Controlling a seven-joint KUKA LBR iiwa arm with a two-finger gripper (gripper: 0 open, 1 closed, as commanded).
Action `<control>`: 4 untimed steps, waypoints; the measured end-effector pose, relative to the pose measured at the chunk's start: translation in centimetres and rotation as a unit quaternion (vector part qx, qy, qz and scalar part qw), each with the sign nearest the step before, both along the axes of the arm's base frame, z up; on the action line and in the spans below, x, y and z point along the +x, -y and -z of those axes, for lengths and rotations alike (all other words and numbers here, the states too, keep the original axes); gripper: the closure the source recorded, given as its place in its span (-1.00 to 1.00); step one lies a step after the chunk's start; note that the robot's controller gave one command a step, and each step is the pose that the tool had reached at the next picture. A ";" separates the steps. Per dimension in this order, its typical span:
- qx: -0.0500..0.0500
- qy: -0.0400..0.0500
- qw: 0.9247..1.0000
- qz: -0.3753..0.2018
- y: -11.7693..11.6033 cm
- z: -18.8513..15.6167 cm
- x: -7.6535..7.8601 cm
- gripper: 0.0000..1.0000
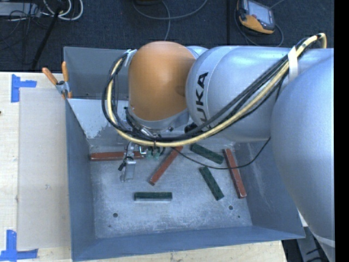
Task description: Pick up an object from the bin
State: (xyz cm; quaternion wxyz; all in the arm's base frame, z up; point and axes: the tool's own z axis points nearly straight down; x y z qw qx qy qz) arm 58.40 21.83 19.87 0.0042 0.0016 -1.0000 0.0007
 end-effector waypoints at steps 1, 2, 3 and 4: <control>-0.001 -0.001 0.999 -0.055 5.3 12.9 -2.7 -1.00; -0.001 0.002 0.999 -0.043 10.3 13.0 -4.9 -1.00; 0.001 0.003 0.999 -0.043 10.1 12.9 -4.8 1.00; 0.002 0.007 0.995 -0.095 6.6 -4.0 -7.8 1.00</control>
Offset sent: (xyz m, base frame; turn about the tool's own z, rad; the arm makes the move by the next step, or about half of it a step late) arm -0.0244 -0.0510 -0.1236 -0.1107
